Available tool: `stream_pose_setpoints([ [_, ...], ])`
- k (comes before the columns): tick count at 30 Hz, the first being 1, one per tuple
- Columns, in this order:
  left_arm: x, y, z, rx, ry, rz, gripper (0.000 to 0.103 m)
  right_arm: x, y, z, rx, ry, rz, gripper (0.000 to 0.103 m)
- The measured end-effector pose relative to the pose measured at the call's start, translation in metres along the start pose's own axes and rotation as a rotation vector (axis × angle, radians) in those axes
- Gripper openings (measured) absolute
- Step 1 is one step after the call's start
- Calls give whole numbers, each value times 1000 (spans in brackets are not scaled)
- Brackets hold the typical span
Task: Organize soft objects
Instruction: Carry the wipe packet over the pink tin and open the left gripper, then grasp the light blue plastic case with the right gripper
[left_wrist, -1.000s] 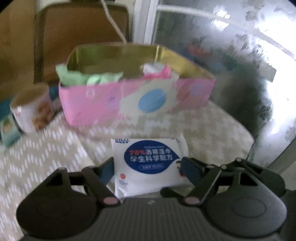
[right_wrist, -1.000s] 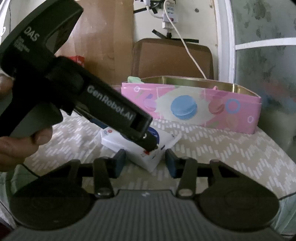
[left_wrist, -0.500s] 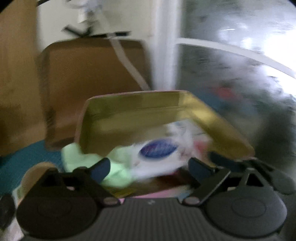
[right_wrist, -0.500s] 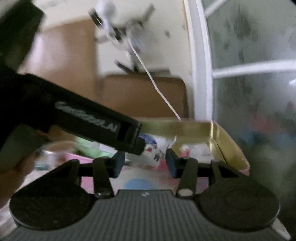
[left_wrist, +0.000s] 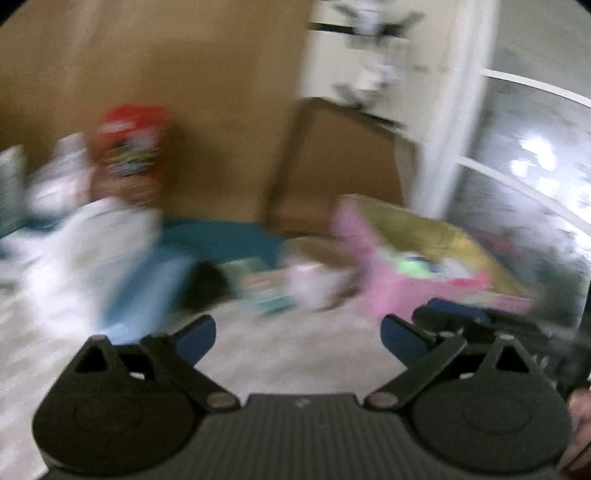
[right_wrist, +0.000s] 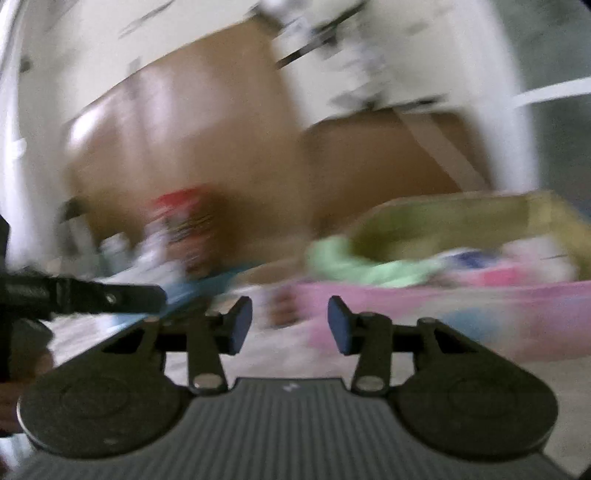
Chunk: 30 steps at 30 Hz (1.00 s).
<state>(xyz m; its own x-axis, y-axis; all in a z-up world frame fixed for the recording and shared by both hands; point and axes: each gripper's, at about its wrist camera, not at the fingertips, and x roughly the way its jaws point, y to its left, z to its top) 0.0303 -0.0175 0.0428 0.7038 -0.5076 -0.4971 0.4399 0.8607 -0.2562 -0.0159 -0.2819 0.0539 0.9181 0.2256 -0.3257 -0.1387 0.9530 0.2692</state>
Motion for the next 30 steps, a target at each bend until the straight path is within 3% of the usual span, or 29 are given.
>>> stream_pose_setpoints([
  [3, -15, 47, -7, -117, 6, 56, 99, 45, 43, 12, -18, 105, 144, 49],
  [6, -17, 80, -10, -245, 24, 50, 95, 102, 79, 36, 8, 166, 245, 49],
  [10, -2, 106, -9, -363, 66, -7, 89, 198, 97, 66, 107, 273, 226, 49],
  [11, 1, 111, -10, -385, 82, -18, 83, 225, 98, 71, 134, 314, 223, 49],
  [14, 17, 129, -12, -450, 118, -52, 70, 273, 104, 71, 146, 410, 208, 48],
  [17, 24, 132, -12, -442, 117, -65, 67, 297, 107, 63, 99, 510, 199, 43],
  [18, 24, 132, -12, -424, 119, -63, 66, 297, 107, 59, 94, 536, 225, 35],
  [22, 12, 136, -15, -380, 131, -86, 65, 255, 112, 46, 84, 573, 351, 32],
  [25, -9, 136, -26, -334, 150, -105, 77, 190, 116, 25, 121, 579, 508, 31],
  [27, -24, 137, -35, -340, 115, -75, 92, 144, 115, 14, 117, 516, 518, 34],
  [30, -39, 136, -43, -351, 95, -58, 92, 102, 101, 3, 160, 459, 461, 35],
])
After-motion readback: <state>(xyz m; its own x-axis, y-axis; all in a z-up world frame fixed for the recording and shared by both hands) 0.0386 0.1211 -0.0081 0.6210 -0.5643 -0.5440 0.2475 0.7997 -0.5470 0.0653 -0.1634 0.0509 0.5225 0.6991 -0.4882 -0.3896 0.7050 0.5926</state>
